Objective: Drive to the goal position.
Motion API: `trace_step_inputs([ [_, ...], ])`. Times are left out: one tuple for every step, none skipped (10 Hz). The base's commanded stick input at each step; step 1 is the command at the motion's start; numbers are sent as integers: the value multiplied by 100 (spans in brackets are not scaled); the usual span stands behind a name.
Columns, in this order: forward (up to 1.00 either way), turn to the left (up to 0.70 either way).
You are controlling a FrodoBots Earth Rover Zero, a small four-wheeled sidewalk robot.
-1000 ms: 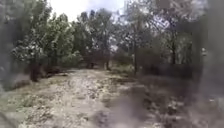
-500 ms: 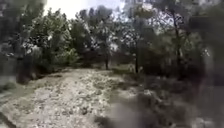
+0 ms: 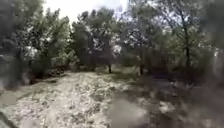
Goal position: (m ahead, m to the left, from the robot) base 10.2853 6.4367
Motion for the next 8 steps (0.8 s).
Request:
trace_step_inputs([
  [85, 34],
  [85, 34],
  [85, 34],
  [85, 14],
  [85, 0],
  [85, 0],
  [85, 0],
  [85, 13],
])
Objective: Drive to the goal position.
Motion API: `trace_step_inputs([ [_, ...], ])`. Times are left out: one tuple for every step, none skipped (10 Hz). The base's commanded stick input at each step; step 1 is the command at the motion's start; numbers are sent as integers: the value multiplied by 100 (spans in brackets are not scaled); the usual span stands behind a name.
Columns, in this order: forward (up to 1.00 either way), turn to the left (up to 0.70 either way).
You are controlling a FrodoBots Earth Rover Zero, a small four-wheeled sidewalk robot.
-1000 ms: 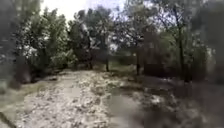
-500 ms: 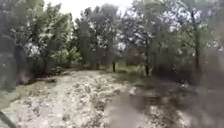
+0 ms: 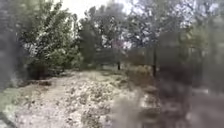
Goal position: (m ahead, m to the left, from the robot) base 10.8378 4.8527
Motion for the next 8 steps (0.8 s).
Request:
trace_step_inputs([
  [85, 29],
  [85, 34],
  [85, 34],
  [85, 33],
  [85, 27],
  [85, 10],
  [85, 0],
  [85, 0],
])
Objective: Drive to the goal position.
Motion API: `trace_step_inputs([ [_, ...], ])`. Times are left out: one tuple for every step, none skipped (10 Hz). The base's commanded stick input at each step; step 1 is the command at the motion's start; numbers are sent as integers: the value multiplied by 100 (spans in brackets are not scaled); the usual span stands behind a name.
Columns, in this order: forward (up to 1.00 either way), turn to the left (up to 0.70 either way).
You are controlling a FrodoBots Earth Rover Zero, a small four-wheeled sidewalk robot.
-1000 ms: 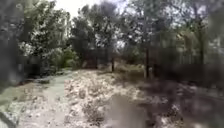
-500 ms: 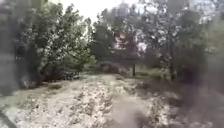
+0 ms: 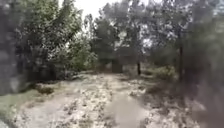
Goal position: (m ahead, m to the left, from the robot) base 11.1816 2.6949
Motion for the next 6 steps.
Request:
trace_step_inputs([
  [85, 0],
  [85, 0],
  [85, 0],
  [85, 0],
  [85, 0],
  [85, 0],
])
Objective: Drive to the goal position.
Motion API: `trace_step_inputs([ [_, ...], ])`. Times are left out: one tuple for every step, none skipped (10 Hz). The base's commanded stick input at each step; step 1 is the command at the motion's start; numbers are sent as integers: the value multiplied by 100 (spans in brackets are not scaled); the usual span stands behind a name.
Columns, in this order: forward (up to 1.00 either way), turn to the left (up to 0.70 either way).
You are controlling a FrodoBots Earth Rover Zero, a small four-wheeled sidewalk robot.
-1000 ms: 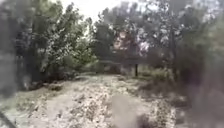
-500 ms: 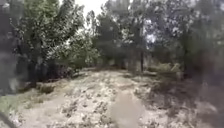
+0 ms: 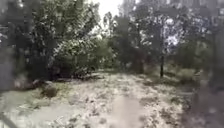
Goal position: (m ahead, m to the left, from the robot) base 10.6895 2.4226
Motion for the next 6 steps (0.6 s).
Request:
trace_step_inputs([
  [85, 0],
  [85, 0],
  [85, 0],
  [85, 0],
  [85, -1],
  [85, -11],
])
